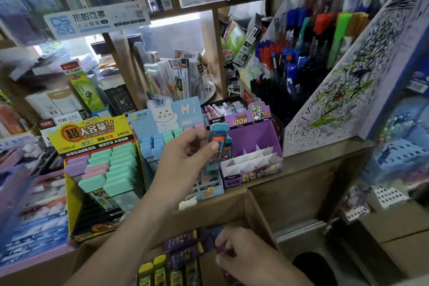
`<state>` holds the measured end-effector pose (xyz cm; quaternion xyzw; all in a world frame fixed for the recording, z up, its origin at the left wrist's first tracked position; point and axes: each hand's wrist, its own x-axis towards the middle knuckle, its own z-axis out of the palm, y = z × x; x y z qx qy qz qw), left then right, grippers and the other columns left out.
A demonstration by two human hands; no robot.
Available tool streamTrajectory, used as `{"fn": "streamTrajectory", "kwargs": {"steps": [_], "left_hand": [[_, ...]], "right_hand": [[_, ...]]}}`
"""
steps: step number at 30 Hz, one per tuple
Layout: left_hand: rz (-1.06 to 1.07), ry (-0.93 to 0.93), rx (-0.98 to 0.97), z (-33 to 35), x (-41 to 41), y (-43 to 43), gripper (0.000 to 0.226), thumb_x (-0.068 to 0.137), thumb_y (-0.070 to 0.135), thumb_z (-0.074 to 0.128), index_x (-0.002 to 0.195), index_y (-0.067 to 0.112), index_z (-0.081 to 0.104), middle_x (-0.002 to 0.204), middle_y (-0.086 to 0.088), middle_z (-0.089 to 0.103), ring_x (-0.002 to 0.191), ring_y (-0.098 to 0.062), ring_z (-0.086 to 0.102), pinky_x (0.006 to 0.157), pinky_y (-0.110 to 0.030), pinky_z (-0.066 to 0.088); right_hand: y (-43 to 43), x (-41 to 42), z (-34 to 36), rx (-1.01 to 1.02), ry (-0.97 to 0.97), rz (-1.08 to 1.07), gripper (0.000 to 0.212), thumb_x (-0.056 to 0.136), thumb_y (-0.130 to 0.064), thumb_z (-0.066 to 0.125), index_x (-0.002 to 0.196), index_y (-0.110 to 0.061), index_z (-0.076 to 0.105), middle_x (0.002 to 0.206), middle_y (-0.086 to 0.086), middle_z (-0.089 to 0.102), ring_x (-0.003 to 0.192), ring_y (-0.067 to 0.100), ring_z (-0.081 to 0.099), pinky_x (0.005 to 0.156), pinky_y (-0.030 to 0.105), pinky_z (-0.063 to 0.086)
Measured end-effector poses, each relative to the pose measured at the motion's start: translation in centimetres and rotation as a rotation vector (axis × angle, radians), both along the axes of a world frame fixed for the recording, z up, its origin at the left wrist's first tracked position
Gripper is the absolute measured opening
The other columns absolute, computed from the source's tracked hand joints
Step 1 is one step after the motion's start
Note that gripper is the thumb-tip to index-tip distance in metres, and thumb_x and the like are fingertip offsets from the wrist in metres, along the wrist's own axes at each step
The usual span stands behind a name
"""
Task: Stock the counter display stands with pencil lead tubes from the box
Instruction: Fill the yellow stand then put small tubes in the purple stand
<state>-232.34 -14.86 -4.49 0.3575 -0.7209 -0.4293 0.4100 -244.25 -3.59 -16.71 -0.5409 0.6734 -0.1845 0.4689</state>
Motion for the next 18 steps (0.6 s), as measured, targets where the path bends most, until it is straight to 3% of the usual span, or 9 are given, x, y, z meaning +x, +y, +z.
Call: {"fn": "streamTrajectory", "kwargs": {"steps": [2,5,10,13,15,18], "left_hand": [[-0.009,-0.056,-0.071,0.7,-0.7,-0.7,0.004,0.092,0.018,0.072,0.09,0.019,0.068,0.076,0.002,0.058,0.07,-0.006,0.054,0.066,-0.022,0.049],[-0.002,-0.132,-0.159,1.5,-1.5,-1.8,0.019,0.089,0.014,0.074,0.082,0.028,0.064,0.068,0.015,0.059,0.063,-0.002,0.052,0.061,-0.017,0.045],[0.034,-0.362,-0.306,2.0,-2.3,-3.1,0.009,0.087,0.023,0.072,0.089,0.029,0.066,0.075,0.009,0.064,0.064,-0.005,0.055,0.056,-0.012,0.04],[0.047,-0.481,-0.352,1.8,-2.9,-3.3,0.004,0.088,0.025,0.072,0.088,0.026,0.068,0.075,0.01,0.064,0.07,-0.007,0.058,0.061,-0.019,0.041],[0.061,-0.524,-0.371,1.4,-3.1,-3.4,0.005,0.087,0.027,0.072,0.088,0.022,0.073,0.076,0.003,0.066,0.072,-0.017,0.061,0.064,-0.026,0.045],[0.11,-0.642,-0.429,0.7,-3.3,-3.6,0.014,0.088,0.037,0.071,0.092,0.025,0.076,0.085,-0.002,0.062,0.09,-0.026,0.054,0.084,-0.041,0.045]], "right_hand": [[0.0,-0.1,0.2,0.003,0.003,0.014,0.018,0.089,-0.046,0.068,0.104,-0.036,0.065,0.103,-0.014,0.065,0.098,0.0,0.064,0.096,0.025,0.051],[0.0,-0.2,0.4,0.01,0.0,0.025,0.021,0.091,-0.046,0.066,0.11,-0.037,0.065,0.109,-0.015,0.062,0.101,0.003,0.063,0.095,0.026,0.05],[0.0,-0.2,0.7,0.021,0.006,0.031,0.026,0.091,-0.047,0.067,0.115,-0.037,0.065,0.113,-0.014,0.061,0.105,0.003,0.061,0.1,0.029,0.048],[0.0,-0.3,0.8,0.026,0.003,0.026,0.029,0.091,-0.048,0.066,0.117,-0.036,0.065,0.114,-0.014,0.061,0.106,0.003,0.061,0.101,0.029,0.047],[0.0,-0.3,0.8,0.025,0.007,0.029,0.029,0.091,-0.048,0.066,0.116,-0.035,0.065,0.113,-0.014,0.061,0.106,0.003,0.061,0.102,0.029,0.047],[-0.1,-0.3,0.8,0.027,0.013,0.045,0.028,0.092,-0.046,0.067,0.117,-0.033,0.065,0.113,-0.013,0.063,0.107,0.004,0.061,0.102,0.029,0.047]]}}
